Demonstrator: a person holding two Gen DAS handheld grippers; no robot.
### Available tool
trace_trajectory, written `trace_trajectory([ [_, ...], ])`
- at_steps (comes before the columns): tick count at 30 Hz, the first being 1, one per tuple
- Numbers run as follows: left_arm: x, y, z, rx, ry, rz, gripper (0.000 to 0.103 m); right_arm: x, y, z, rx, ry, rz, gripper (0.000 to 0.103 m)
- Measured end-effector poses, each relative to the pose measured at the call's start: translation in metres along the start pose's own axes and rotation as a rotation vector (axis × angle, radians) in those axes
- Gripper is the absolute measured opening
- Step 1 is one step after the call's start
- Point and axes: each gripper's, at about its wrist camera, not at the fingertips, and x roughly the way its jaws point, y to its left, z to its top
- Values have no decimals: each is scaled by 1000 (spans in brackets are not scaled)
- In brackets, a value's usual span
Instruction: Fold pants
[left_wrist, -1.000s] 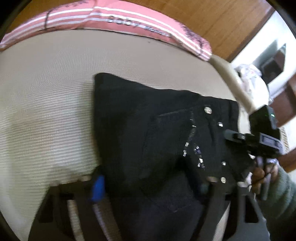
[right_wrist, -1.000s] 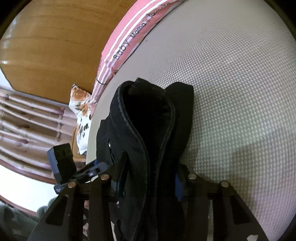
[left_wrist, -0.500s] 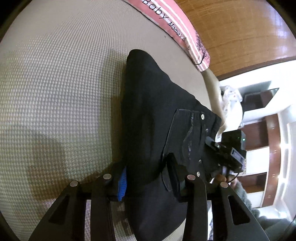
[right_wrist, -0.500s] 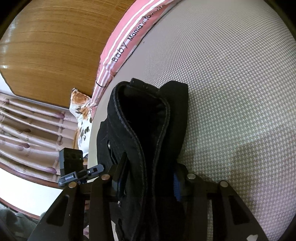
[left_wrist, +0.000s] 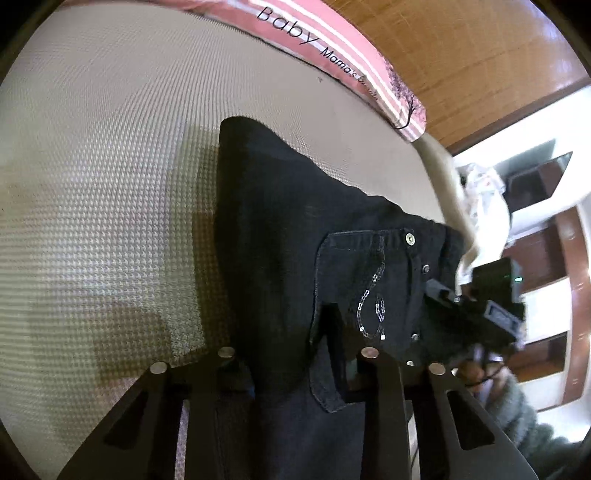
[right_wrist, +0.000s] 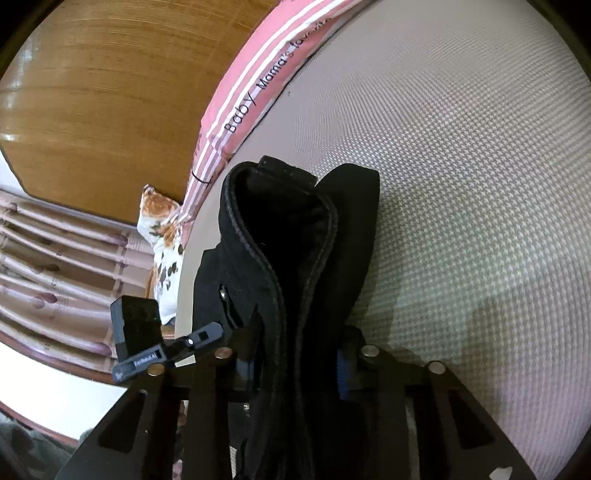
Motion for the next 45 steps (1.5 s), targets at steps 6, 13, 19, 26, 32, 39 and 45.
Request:
trace_trajectory([
  [6,-7,-23,-7,100,-24,129,21,-3,25,-4,-19,-33,-69,25],
  [13,-25,-26,-13,150,-40,196,20,10,51,-8,-31,-23,-98,25],
  [19,-52,-10,-16,139,-73,249,20,34,71,-7,-50,12,-77,24],
  [26,-87,16,-10,108,-125,298,20,76,103,2,-87,55,-47,24],
  [32,-111,38,9,73,-176,324,19,111,129,19,-111,77,-27,24],
  [39,-124,60,50,55,-224,347,19,152,148,52,-120,97,-29,24],
  [45,-121,78,78,44,-225,355,19,173,154,71,-117,102,-44,24],
])
